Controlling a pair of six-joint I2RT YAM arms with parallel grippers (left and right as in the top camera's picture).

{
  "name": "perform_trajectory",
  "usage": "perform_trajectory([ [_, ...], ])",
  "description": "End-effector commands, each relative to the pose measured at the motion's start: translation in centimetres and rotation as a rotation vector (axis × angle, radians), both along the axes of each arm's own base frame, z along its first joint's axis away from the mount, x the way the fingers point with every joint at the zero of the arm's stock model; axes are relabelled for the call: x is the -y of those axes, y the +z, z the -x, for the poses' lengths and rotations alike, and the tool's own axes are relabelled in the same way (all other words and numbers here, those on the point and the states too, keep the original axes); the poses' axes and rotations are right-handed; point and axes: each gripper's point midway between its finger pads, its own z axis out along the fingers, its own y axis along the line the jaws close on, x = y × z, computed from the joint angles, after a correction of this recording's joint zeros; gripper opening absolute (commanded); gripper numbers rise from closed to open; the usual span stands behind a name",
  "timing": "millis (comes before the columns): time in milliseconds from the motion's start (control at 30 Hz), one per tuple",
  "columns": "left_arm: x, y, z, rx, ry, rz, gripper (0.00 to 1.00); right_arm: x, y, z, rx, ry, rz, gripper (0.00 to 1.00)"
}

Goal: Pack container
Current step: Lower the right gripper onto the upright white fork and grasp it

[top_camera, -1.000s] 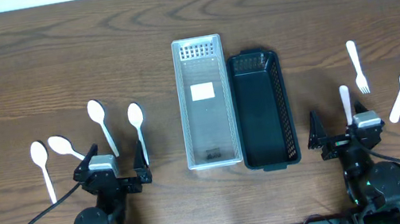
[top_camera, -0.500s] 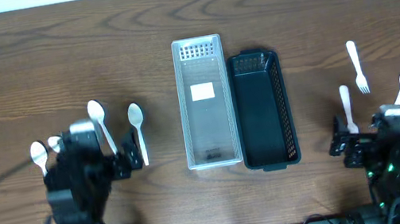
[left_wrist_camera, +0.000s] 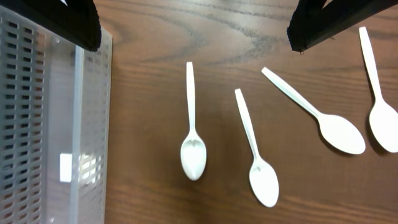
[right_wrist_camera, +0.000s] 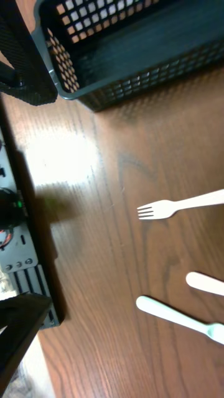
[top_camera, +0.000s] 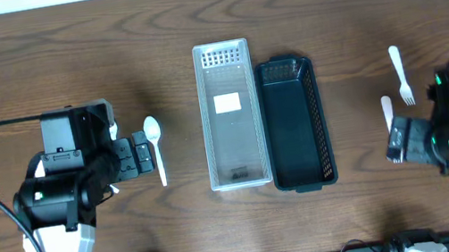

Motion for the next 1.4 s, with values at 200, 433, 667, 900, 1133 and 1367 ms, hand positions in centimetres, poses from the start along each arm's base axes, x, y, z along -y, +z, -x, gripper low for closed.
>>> perform_trajectory([
  [200,-0.2,0.4,0.0,0.002,0.011,-0.007,0.98,2.5,-3.9,-4.0,-0.152,0.052,0.101,0.99],
  [433,-0.2,0.3,0.3,-0.012,0.011,-0.008,0.98,2.9,-9.1,-6.1,-0.155,0.124,0.052,0.99],
  [667,-0.2,0.3,0.3,-0.012,0.011,-0.008,0.98,2.3,-14.4,-5.8,-0.117,0.12,-0.049,0.99],
  [900,-0.2,0.3,0.2,-0.006,0.011,-0.007,0.98,2.6,-17.6,-4.8,-0.115,0.092,-0.057,0.99],
  [1133,-0.2,0.3,0.2,-0.005,0.011,-0.007,0.98,3.1,-20.0,-4.5,-0.114,0.038,-0.087,0.99],
  [1367,-0.2,0.3,0.1,-0.005,0.011,-0.007,0.98,3.4,-21.8,-4.5,-0.155,0.019,-0.103,0.99],
])
